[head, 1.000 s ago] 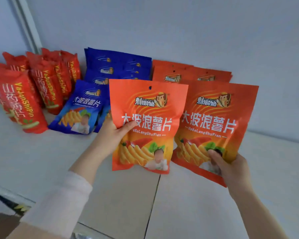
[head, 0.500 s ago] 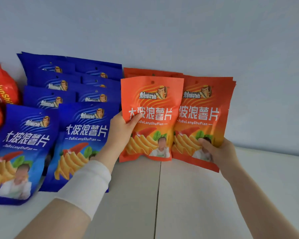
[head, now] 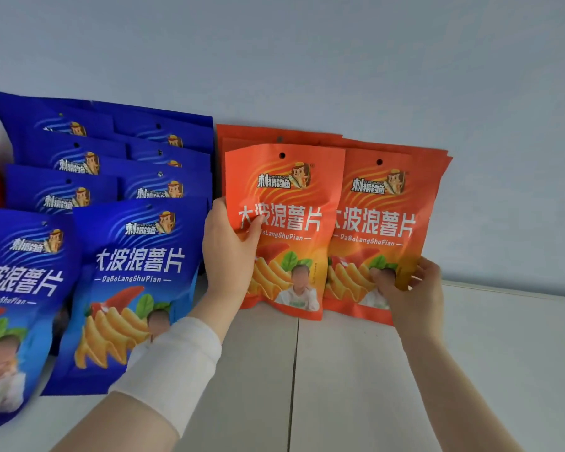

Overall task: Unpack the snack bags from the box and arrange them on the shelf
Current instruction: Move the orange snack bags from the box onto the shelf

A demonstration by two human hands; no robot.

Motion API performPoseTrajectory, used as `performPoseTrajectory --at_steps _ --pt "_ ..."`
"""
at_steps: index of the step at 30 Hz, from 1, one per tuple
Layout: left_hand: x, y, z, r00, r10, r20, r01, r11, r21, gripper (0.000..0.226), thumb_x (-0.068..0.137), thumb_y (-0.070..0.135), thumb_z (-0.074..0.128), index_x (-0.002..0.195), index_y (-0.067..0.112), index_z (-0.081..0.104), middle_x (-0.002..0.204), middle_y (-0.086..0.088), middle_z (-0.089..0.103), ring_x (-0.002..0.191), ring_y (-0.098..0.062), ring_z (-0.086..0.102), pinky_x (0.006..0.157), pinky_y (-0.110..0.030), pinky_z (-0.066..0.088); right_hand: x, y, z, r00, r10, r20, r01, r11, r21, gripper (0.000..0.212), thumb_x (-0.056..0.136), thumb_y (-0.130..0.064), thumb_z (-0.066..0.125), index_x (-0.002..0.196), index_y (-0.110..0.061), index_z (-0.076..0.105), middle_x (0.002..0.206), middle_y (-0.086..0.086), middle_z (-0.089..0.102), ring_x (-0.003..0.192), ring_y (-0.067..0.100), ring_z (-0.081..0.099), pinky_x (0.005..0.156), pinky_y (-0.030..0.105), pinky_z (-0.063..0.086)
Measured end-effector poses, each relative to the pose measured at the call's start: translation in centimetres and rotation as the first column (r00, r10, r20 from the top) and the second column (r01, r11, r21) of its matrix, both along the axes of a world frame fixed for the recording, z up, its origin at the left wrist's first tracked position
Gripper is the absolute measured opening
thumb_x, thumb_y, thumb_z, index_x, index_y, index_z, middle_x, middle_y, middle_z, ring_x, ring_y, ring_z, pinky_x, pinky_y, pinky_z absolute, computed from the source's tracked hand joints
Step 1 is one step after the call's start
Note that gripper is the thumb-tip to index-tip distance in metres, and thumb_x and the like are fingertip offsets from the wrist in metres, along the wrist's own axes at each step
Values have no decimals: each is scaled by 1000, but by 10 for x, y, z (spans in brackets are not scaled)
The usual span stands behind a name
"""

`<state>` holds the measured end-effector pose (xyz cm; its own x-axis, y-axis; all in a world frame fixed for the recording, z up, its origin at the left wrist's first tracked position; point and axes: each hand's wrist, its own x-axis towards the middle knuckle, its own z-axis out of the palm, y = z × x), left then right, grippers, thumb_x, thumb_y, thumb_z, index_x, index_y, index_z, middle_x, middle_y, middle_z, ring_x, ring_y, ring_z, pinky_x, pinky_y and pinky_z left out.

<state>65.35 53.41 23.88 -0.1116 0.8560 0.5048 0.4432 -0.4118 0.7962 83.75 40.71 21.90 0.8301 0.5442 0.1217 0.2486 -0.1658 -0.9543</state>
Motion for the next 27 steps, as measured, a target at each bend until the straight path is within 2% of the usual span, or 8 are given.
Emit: performPoseTrajectory --at_steps 5,8,10,12,15,19,24,27 --pt "13 -2 -8 987 1 162 -21 993 120 67 81 13 71 137 9 33 131 -12 43 122 -24 47 100 -37 45 -9 6 -16 962 -158 224 161 987 3 69 72 -11 76 131 -12 41 123 11 49 117 28 37 98 41 36" --pt "20 -4 -15 990 38 135 -68 973 220 70 79 3 69 137 20 33 141 -17 30 129 -18 34 107 -31 36 -15 9 -22 858 -219 465 213 975 68 63 73 -10 71 130 -7 44 125 18 47 111 28 33 100 45 33" --pt "25 -10 -18 995 44 91 -65 969 238 65 81 1 66 136 23 40 148 -17 19 134 -14 26 109 -28 31 -17 9 -26 788 -211 578 194 977 91 54 78 -24 57 128 -10 44 129 18 46 110 29 34 98 40 30" --pt "27 -16 -24 999 33 -28 -22 945 328 53 86 6 62 132 26 47 150 -16 18 139 -25 24 114 -30 27 -16 9 -28 747 -172 642 159 984 79 50 79 -28 49 128 -15 43 131 18 46 111 29 35 96 43 34" --pt "20 -24 -30 954 -41 -298 169 892 420 35 91 31 55 126 29 51 149 -13 26 138 -30 25 114 -35 24 -10 9 -30 690 -126 713 136 990 43 53 77 -10 65 127 -14 46 130 20 48 111 29 36 94 46 38" --pt "14 -41 -40 754 -46 -655 360 863 354 65 83 65 41 137 30 37 153 -10 22 141 -28 18 113 -49 22 -10 -2 -28 655 -30 755 86 996 -35 51 80 -20 60 129 -10 47 132 23 46 113 32 35 94 47 39" --pt "4 -54 -34 663 -29 -748 282 935 214 79 82 69 29 144 21 25 154 -14 24 142 -30 17 111 -52 24 -21 -21 -16 592 88 801 37 990 -136 62 70 -10 78 125 -7 50 133 23 48 118 33 32 90 54 43" --pt "-8 -74 -15 610 -30 -792 280 943 180 69 85 55 35 136 9 41 144 -15 42 135 -31 38 107 -51 33 -35 -38 -10 516 209 831 -13 972 -236 58 63 -10 82 117 -4 59 126 21 55 119 34 36 88 54 46"
